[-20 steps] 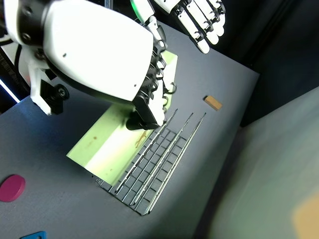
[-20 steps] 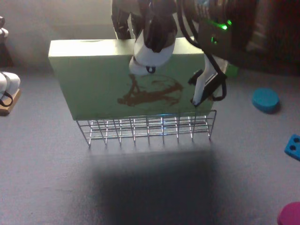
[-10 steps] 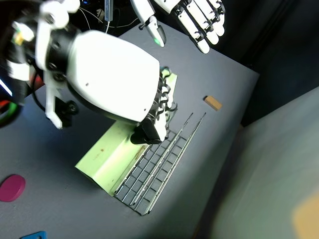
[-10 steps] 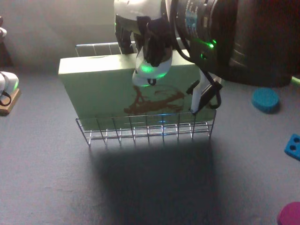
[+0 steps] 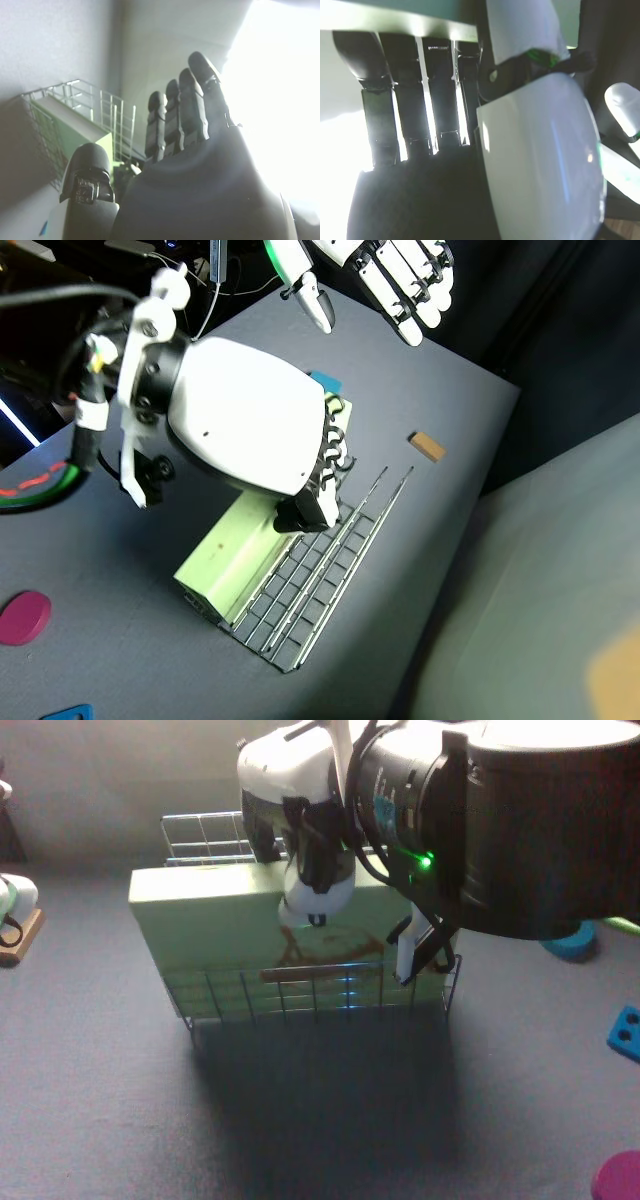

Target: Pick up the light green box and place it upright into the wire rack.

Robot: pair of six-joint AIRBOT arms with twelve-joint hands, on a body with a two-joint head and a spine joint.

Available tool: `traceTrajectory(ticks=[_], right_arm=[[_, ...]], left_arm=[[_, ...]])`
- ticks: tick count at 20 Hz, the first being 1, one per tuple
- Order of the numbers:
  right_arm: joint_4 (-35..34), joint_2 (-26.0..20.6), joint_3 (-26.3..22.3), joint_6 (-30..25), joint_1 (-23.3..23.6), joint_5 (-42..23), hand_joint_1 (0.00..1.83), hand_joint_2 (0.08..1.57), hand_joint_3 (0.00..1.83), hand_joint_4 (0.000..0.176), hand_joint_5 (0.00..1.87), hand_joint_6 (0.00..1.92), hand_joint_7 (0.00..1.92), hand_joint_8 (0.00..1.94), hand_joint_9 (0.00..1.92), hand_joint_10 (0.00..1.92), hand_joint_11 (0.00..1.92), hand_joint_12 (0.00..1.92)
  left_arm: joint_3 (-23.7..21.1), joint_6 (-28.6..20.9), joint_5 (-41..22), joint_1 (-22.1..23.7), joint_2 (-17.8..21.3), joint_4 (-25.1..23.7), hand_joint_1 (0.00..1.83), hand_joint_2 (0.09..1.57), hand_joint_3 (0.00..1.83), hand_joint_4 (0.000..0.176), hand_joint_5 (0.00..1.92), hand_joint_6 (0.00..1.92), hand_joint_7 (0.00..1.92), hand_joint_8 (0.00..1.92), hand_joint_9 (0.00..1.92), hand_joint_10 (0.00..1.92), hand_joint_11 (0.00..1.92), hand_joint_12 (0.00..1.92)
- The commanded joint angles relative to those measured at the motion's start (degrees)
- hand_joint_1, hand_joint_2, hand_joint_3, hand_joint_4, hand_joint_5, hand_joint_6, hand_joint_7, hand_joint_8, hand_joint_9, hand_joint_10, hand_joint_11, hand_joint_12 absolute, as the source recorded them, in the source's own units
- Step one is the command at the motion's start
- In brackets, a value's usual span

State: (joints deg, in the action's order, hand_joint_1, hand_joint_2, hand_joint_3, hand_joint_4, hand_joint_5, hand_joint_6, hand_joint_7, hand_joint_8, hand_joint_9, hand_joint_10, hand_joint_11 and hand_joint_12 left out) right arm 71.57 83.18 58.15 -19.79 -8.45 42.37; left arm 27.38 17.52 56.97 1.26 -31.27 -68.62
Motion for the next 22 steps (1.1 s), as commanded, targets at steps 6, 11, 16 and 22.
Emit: traceTrajectory(ticks=[6, 11, 16, 22], right_arm=[[4.3, 0.3, 0.7, -0.8, 0.2, -1.4, 1.15, 1.1, 0.0, 0.0, 0.69, 0.85, 0.76, 0.32, 0.67, 0.55, 0.27, 1.44], [4.3, 0.3, 0.6, -0.8, 0.1, -1.4, 1.12, 1.0, 0.0, 0.0, 0.47, 0.27, 0.64, 0.0, 0.5, 0.26, 0.0, 1.39], [4.3, -0.8, -0.6, 0.0, 0.6, -1.8, 1.09, 0.95, 0.0, 0.0, 0.44, 0.14, 0.54, 0.0, 0.46, 0.15, 0.0, 1.25], [4.4, -7.0, -5.7, 0.6, 5.0, -3.5, 0.87, 0.95, 0.0, 0.0, 0.45, 0.09, 0.53, 0.0, 0.47, 0.11, 0.0, 1.24]], left_arm=[[0.9, 0.0, -1.9, 0.2, 0.0, -5.8, 0.01, 1.41, 0.0, 0.0, 0.17, 0.0, 0.11, 0.0, 0.1, 0.0, 0.0, 0.71], [2.7, -1.3, -3.3, -1.4, -0.2, -5.8, 0.03, 1.41, 0.0, 0.0, 0.18, 0.0, 0.12, 0.0, 0.11, 0.0, 0.0, 0.69], [4.5, -2.0, -4.3, -2.6, -1.6, -5.8, 0.02, 1.41, 0.0, 0.0, 0.18, 0.0, 0.12, 0.0, 0.12, 0.01, 0.0, 0.67], [6.6, -4.1, -5.1, -4.8, -5.2, -5.8, 0.02, 1.41, 0.0, 0.0, 0.18, 0.0, 0.12, 0.0, 0.12, 0.01, 0.0, 0.67]])
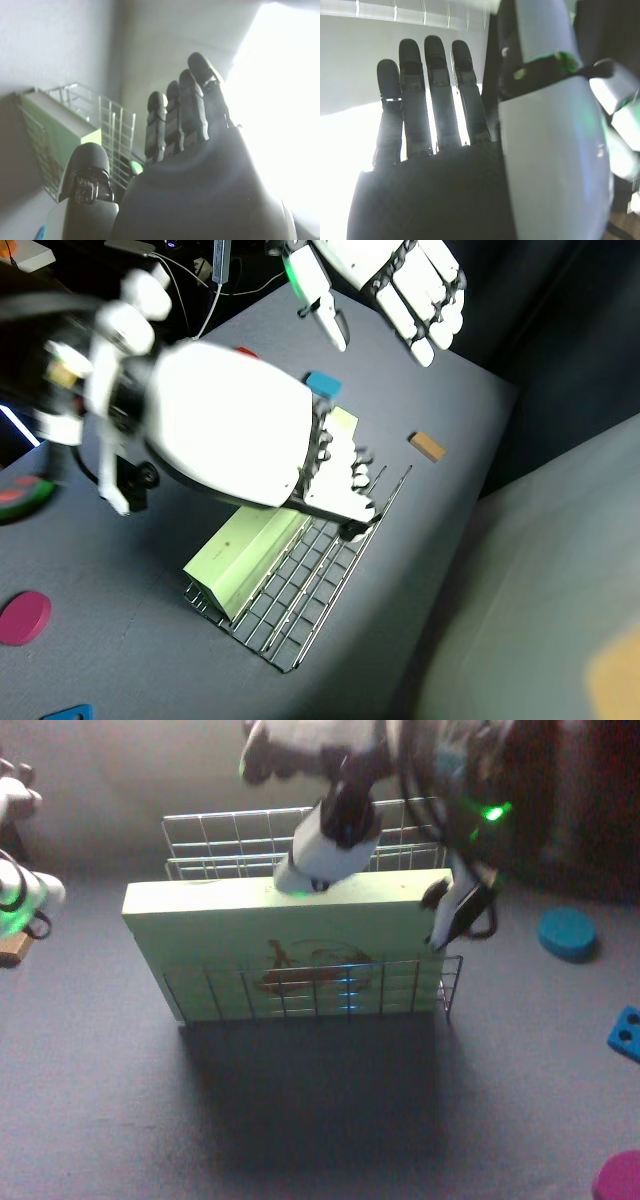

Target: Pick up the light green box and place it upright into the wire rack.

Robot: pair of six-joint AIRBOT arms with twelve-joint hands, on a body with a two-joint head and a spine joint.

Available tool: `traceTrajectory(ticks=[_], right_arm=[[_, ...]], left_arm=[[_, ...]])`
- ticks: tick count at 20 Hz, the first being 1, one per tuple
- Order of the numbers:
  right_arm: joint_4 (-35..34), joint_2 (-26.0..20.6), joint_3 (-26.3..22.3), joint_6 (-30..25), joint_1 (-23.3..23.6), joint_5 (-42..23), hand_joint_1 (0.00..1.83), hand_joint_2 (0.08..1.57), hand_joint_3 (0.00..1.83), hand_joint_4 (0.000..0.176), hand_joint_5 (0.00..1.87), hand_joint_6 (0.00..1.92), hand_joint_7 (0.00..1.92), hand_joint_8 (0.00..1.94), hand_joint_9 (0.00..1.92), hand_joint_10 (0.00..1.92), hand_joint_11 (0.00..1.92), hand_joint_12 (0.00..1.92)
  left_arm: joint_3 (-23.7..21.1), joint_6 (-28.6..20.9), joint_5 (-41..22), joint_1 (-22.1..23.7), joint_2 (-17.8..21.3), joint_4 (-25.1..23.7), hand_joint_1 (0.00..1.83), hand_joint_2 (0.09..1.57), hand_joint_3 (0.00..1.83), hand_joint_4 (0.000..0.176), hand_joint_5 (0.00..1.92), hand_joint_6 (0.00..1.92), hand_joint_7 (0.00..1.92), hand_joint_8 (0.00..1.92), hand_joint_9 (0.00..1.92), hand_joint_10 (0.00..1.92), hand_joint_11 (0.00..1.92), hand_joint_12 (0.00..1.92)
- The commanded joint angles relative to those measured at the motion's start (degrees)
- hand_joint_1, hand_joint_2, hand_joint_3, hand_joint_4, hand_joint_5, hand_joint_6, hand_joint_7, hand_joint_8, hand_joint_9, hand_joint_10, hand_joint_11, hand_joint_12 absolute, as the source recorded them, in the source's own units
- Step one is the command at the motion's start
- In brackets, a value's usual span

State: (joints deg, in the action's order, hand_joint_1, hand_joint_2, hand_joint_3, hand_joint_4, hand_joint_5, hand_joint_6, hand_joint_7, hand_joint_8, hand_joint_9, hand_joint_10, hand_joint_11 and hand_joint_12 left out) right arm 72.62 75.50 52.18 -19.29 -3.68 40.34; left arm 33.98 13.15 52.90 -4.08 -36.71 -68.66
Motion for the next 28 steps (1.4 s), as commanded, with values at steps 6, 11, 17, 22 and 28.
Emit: traceTrajectory(ticks=[6, 11, 17, 22, 28], right_arm=[[1.5, -8.9, -9.0, 4.0, 4.5, -3.0, 0.52, 1.15, 0.01, 0.0, 0.56, 0.32, 0.73, 0.05, 0.6, 0.51, 0.12, 1.5], [-3.9, -16.6, -18.8, 6.4, 5.0, -1.5, 0.42, 1.26, 0.01, 0.0, 0.72, 1.2, 0.86, 1.17, 0.76, 1.58, 0.67, 1.91], [-10.4, -21.5, -21.9, 8.4, 4.8, -1.8, 0.57, 1.41, 0.06, 0.0, 0.99, 1.74, 1.17, 1.68, 1.15, 1.9, 1.18, 1.92], [-10.5, -23.4, -22.6, 8.8, 5.0, -5.0, 0.94, 0.82, 1.2, 0.0, 0.75, 1.92, 1.2, 1.73, 1.19, 1.92, 1.27, 1.92], [-10.6, -23.4, -22.8, 10.6, 6.0, -5.9, 0.95, 0.81, 1.21, 0.0, 0.76, 1.92, 1.2, 1.8, 1.21, 1.92, 1.27, 1.92]], left_arm=[[1.0, -5.1, -1.0, -2.1, -3.8, -7.8, 0.0, 1.42, 0.0, 0.0, 0.29, 0.03, 0.26, 0.03, 0.2, 0.03, 0.0, 0.85], [0.0, -6.1, 1.9, -2.2, -6.8, -7.8, 0.0, 1.5, 0.0, 0.0, 0.58, 0.48, 0.59, 0.83, 0.44, 1.05, 0.16, 1.68], [-2.5, -7.6, 5.1, -1.7, -8.1, -7.9, 0.48, 1.45, 0.0, 0.0, 0.86, 1.74, 1.03, 1.82, 1.14, 1.91, 1.14, 1.92], [-4.8, -7.8, 6.9, -0.4, -8.6, -7.9, 0.64, 1.48, 0.01, 0.0, 0.92, 1.88, 1.12, 1.92, 1.22, 1.92, 1.28, 1.92], [-5.6, -7.8, 7.2, -0.3, -9.4, -8.0, 0.76, 1.48, 0.02, 0.0, 0.54, 1.89, 1.05, 1.92, 1.16, 1.92, 1.22, 1.92]])
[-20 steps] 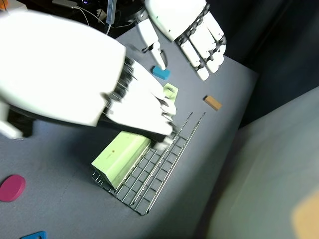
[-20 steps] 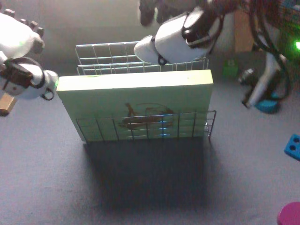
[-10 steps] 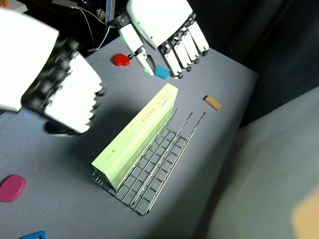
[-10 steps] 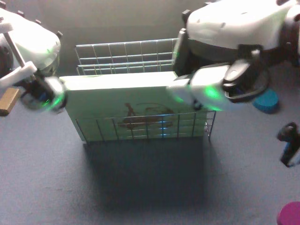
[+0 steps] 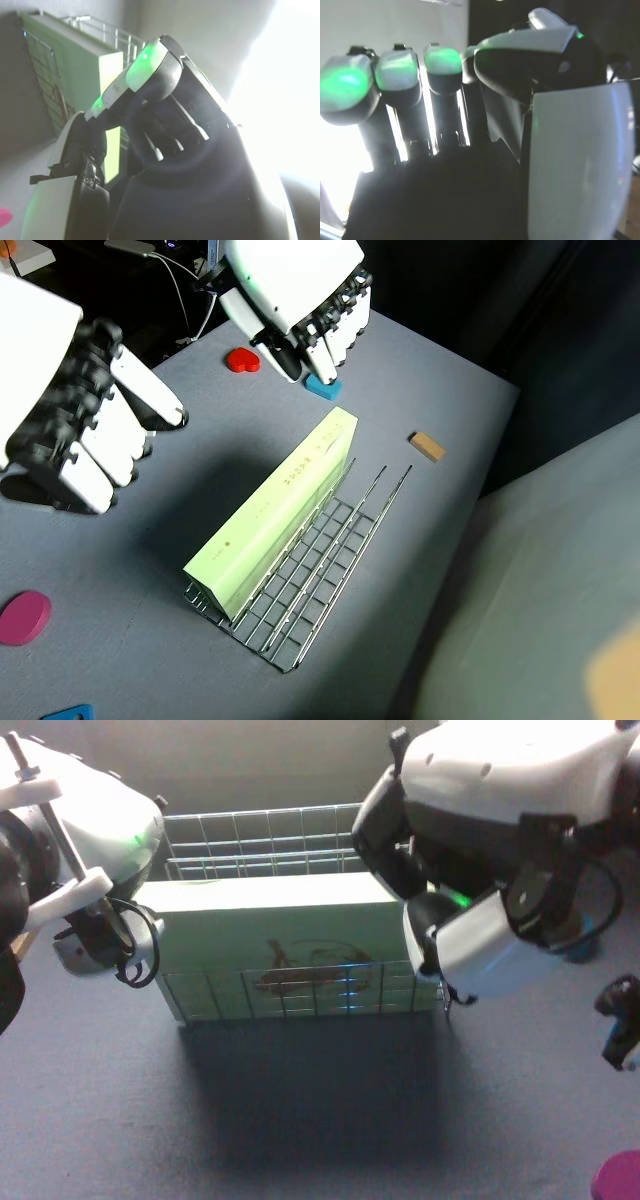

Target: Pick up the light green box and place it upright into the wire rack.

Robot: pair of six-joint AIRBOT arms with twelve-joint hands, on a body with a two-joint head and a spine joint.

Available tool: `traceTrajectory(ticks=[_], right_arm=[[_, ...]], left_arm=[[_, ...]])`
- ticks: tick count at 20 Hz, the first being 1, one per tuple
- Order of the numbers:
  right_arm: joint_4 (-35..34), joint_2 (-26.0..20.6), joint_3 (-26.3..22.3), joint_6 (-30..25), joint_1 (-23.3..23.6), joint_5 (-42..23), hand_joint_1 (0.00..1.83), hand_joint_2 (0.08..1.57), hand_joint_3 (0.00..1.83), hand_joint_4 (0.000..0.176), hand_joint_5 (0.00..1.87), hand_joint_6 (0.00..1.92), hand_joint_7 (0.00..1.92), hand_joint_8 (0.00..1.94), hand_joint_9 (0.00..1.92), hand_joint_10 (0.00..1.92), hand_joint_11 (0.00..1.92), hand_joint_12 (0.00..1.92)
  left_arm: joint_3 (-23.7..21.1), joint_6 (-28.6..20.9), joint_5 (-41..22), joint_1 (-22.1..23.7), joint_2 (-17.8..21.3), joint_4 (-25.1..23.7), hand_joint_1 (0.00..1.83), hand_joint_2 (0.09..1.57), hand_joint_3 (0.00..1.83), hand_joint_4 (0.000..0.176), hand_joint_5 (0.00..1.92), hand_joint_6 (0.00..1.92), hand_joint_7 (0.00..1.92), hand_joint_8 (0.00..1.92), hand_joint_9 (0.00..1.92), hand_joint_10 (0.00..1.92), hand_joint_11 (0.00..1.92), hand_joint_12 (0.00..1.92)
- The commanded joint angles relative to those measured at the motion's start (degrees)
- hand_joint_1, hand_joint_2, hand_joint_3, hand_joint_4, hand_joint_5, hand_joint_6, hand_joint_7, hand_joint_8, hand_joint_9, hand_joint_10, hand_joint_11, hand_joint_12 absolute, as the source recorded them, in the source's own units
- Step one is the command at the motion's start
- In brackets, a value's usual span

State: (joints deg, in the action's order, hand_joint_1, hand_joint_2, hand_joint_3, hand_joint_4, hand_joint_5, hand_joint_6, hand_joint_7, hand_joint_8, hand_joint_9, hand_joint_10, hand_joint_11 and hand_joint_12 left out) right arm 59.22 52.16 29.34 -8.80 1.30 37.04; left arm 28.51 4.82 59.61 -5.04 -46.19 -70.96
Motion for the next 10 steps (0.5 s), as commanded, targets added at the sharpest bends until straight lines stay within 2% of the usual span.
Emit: traceTrajectory(ticks=[1, 8, 10], right_arm=[[2.8, -0.1, 0.0, 0.1, 1.0, -3.0, 0.95, 0.81, 1.21, 0.0, 0.76, 1.92, 1.2, 1.8, 1.21, 1.92, 1.27, 1.92], [2.8, 0.0, 0.0, 0.3, 0.0, -4.5, 0.96, 0.83, 1.13, 0.0, 0.74, 1.88, 1.2, 1.75, 1.2, 1.92, 1.25, 1.92], [2.9, -0.1, 0.0, 0.3, -0.2, -4.5, 0.95, 0.83, 1.15, 0.0, 0.74, 1.9, 1.19, 1.8, 1.21, 1.92, 1.27, 1.92]], left_arm=[[-0.3, 0.5, 0.5, 0.6, 0.1, -5.9, 0.61, 1.53, 0.04, 0.0, 0.88, 1.92, 1.07, 1.92, 1.18, 1.92, 1.25, 1.92], [-0.4, 0.5, 1.0, 1.5, -0.1, -6.1, 0.64, 1.52, 0.01, 0.0, 0.9, 1.92, 1.11, 1.92, 1.21, 1.92, 1.26, 1.92], [-0.5, 0.5, 1.2, 1.7, -0.1, -6.1, 0.66, 1.5, 0.0, 0.0, 0.93, 1.92, 1.1, 1.92, 1.19, 1.92, 1.25, 1.92]])
